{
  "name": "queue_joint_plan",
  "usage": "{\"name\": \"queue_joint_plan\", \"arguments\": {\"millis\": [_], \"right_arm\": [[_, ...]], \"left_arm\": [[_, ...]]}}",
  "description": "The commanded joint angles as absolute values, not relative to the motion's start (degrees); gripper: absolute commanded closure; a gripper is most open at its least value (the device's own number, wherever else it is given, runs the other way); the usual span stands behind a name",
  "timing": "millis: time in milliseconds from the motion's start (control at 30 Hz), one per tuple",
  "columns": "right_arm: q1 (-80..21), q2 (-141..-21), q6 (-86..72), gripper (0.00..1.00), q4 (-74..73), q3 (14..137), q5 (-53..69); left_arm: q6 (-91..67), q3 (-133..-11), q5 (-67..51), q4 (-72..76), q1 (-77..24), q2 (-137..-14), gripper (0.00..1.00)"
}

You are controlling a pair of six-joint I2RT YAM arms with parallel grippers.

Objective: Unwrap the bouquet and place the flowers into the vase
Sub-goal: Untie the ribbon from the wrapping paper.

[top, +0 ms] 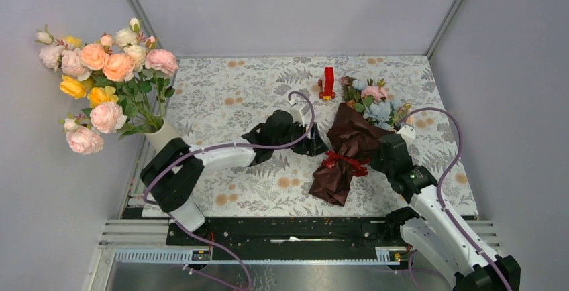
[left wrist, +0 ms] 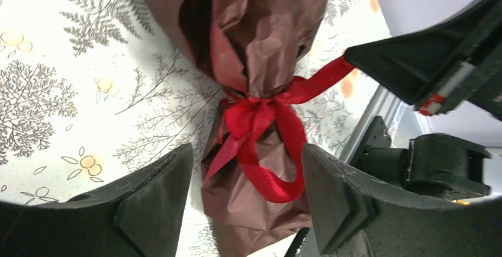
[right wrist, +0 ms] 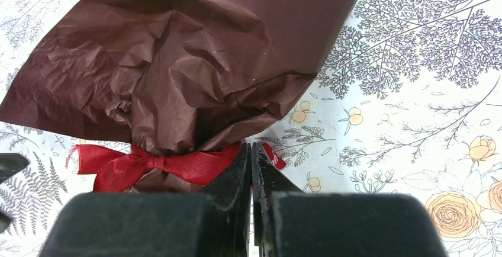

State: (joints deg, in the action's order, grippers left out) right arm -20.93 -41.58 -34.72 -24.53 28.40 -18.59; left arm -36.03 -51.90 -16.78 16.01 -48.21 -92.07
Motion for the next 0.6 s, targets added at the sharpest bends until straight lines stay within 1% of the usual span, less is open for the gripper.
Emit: {"name": "queue_joint_plan", "arguments": {"millis": [0, 133, 267, 367, 567], "right_arm": [[-20.68, -42.28, -34.07, 1.00, -22.79, 28.76, -20.43], [-20.66, -42.46, -33.93, 1.00, -22.81, 28.84, -20.48], [-20.66, -42.21, -34.23, 1.00, -22.80, 28.49, -20.65], [-20.65, -42.14, -34.28, 1.00, -22.78, 28.39, -20.33], [-20.65, -40.85, -34.38, 1.00, -22.83, 27.92, -20.13]], "left_arm": [[-39.39, -52.19, -20.69, 22.09, -47.81, -94.99, 0.34], [-40.37, -50.87, -21.44, 23.24, -48.60, -96.52, 0.47], [-43.59, -47.85, -22.28, 28.10, -50.86, -96.89, 0.49], [-44.08, -48.40, -21.08, 27.32, -52.85, -98.11, 0.50], [-46.37, -48.04, -21.72, 30.76, -56.09, -98.55, 0.62]]}}
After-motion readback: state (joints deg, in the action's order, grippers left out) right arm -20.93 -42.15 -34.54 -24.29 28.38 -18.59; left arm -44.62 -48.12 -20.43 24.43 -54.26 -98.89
